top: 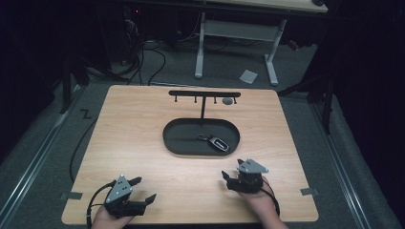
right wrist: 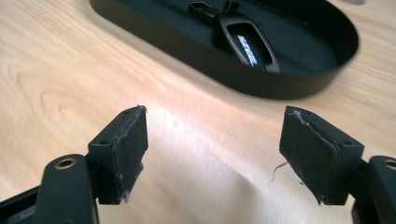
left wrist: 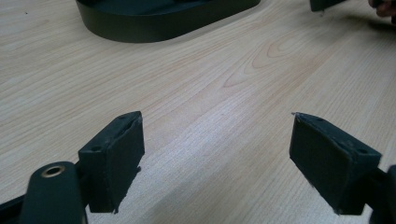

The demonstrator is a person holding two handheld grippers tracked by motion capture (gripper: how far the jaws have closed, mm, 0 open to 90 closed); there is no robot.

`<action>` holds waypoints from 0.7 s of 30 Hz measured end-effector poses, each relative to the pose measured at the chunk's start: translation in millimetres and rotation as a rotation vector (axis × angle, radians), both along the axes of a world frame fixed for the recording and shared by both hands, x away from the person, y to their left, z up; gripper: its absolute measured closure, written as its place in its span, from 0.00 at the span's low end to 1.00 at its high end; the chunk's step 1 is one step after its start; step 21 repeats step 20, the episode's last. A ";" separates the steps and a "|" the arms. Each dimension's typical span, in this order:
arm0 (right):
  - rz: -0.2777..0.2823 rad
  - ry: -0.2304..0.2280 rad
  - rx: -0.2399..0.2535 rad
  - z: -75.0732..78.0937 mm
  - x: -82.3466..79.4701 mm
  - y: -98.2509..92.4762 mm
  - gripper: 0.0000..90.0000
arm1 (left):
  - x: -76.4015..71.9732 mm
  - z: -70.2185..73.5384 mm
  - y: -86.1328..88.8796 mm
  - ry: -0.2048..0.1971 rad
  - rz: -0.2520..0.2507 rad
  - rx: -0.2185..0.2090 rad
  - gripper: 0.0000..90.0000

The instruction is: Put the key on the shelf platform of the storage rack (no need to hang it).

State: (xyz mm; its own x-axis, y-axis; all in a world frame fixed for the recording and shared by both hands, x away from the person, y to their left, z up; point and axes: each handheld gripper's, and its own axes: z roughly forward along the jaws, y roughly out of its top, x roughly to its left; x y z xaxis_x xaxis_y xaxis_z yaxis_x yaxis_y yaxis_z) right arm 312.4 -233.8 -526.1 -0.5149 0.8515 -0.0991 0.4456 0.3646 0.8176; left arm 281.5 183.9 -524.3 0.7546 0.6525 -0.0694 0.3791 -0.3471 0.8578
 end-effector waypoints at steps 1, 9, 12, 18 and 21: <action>-0.009 0.019 0.021 -0.8 -2.4 -1.4 0.26 | 0.3 0.2 -0.5 0.000 0.000 -0.003 0.21; 0.016 0.005 0.003 -1.1 0.8 1.9 0.23 | 0.1 -0.4 -2.7 0.001 0.002 0.008 0.21; 0.012 0.009 0.015 -1.4 2.2 0.4 0.23 | 0.8 -0.9 -1.6 0.004 0.007 0.007 0.21; 0.005 0.014 0.018 -1.5 3.1 -0.4 0.24 | -0.4 -0.4 -1.0 0.000 0.004 0.004 0.21; -0.001 0.031 0.037 -1.5 3.3 -0.1 0.25 | -0.6 0.2 -0.4 -0.002 0.002 0.002 0.21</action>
